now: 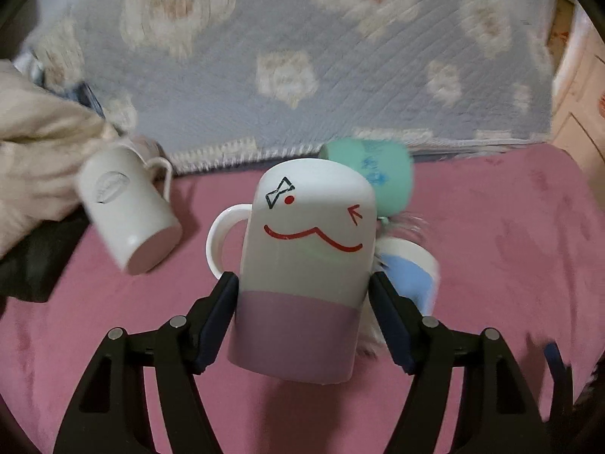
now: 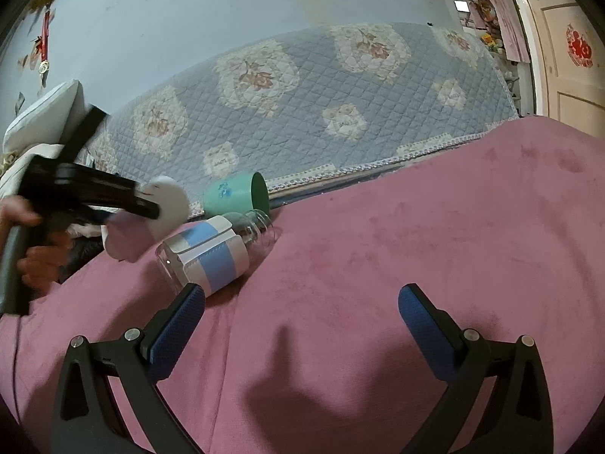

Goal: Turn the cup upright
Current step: 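Lift the smiley mug with the left gripper and rotate it upright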

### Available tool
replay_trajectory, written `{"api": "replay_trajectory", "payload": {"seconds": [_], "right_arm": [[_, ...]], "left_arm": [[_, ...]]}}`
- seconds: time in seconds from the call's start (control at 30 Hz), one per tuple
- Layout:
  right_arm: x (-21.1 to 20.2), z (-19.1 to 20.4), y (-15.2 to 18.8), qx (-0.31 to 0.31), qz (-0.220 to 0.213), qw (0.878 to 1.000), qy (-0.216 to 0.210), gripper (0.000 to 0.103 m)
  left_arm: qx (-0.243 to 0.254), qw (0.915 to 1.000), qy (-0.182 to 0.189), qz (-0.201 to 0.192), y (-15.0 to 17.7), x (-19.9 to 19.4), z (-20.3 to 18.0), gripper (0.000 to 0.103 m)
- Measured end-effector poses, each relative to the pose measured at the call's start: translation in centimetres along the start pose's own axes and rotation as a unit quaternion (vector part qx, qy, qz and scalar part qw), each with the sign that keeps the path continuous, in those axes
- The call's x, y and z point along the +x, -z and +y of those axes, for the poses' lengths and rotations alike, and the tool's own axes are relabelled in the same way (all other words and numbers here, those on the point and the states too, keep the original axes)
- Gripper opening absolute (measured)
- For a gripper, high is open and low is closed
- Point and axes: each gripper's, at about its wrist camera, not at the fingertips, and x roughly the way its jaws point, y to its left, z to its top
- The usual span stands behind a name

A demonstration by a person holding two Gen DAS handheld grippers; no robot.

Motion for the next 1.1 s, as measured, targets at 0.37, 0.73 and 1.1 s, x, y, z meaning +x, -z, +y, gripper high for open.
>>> {"api": "replay_trajectory", "payload": {"seconds": [0.37,0.73,1.1], "right_arm": [[-1.1,-0.4,0.0,0.015,-0.025,1.000,0.011,0.103],[-2.4,-1.4,0.1,0.042,-0.052,0.998,0.011,0.103],[-2.5,-5.6,0.3,0.159,-0.055,0.986,0.012,0.103]], "left_arm": [[-0.122,0.9898,0.073,0.011,7.6,-4.4,-3.6,0.069],[-0.231,0.9689,0.089,0.004,13.3,-4.1,-6.3,0.068],[-0.204,0.9717,0.116,-0.030,15.2,-1.4,-7.0,0.068]]}}
